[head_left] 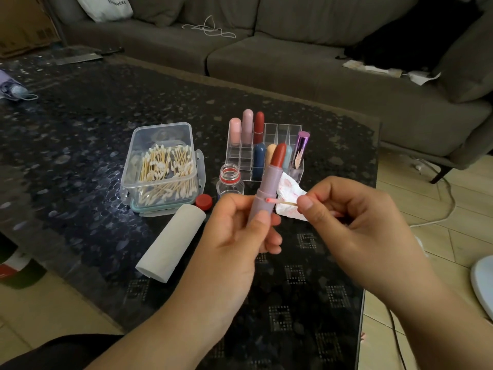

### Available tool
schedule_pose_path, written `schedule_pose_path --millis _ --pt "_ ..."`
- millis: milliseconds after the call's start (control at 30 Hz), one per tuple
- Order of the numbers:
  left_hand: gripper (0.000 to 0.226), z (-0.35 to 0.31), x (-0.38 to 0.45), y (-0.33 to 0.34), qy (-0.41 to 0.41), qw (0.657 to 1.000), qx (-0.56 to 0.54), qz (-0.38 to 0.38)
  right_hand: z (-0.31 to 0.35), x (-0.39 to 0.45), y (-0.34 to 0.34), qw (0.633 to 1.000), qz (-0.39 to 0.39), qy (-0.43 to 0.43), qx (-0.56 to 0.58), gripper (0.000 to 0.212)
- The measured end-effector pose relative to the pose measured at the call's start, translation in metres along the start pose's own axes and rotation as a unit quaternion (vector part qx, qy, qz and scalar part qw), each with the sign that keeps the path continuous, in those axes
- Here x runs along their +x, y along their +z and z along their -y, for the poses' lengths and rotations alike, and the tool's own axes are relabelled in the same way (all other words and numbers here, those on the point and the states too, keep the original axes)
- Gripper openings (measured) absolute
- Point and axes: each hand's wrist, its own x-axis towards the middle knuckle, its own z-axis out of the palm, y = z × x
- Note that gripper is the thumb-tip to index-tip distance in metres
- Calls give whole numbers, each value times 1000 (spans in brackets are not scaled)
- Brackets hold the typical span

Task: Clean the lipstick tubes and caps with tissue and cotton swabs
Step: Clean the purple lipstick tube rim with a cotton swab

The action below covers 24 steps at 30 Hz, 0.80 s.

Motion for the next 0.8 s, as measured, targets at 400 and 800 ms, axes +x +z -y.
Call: schedule_pose_path --millis 400,800 --pt "16 3 -1 0 53 990 119 -51 1 0 2 1000 -11 -12 -15 21" --pt "21 4 -4 0 121 962 227 -89 2 -2 2 1000 -17 -15 -5 20"
